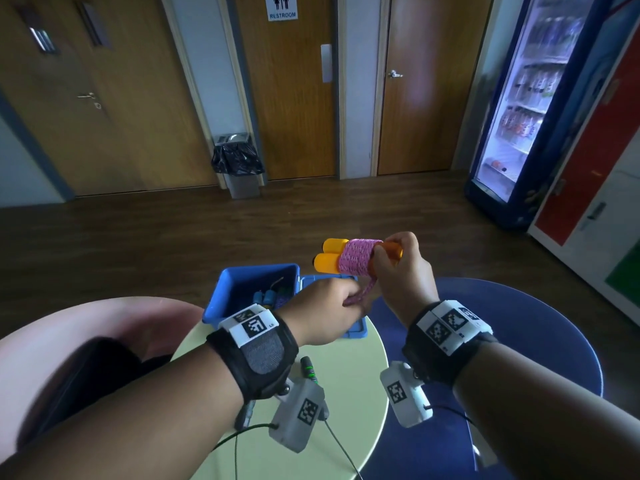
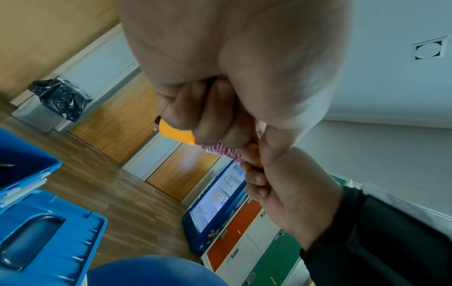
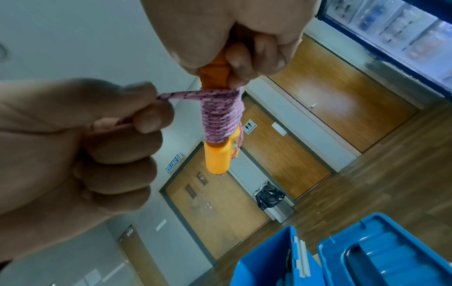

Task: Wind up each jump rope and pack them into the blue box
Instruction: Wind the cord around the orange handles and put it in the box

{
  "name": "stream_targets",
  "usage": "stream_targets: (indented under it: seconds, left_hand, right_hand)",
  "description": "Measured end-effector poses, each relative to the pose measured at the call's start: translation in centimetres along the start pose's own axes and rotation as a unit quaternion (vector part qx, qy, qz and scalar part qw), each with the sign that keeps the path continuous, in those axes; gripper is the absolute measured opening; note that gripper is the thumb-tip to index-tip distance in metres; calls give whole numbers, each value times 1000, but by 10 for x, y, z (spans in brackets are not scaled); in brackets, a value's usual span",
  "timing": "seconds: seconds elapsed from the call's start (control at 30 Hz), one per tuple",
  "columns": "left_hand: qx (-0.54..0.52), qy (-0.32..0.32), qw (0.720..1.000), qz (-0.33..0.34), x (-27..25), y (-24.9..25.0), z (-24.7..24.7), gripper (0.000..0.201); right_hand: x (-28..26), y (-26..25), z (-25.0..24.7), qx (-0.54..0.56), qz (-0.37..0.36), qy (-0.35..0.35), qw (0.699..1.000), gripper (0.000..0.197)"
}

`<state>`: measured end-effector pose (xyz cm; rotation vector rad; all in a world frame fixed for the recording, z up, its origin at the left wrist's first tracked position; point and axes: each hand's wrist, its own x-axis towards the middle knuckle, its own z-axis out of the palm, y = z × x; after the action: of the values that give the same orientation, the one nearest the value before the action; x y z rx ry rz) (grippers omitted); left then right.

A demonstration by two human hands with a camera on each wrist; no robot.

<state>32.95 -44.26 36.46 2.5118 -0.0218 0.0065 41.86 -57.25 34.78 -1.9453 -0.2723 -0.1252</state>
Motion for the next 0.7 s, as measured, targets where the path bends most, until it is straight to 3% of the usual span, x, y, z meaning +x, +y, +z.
stream_targets:
  seconds: [0.23,0.47,0.57,0.7]
  left_hand:
    - [115,30,990,72,-9,-4,17,39]
    - [97,64,992,58,-8,-9,1,41]
    - [138,58,986,68,-7,-18,-10,34]
    - [180,64,978,86,-4,-29,-23,24]
  right_hand:
    - [8,-3,8,126,112,33,985,16]
    - [-3,0,-2,-18,-4,-21,1000,15]
    - [-7,1,-5,-123,-77,-79,986,19]
    - [-3,0,-2,-191,-73,-181,962,15]
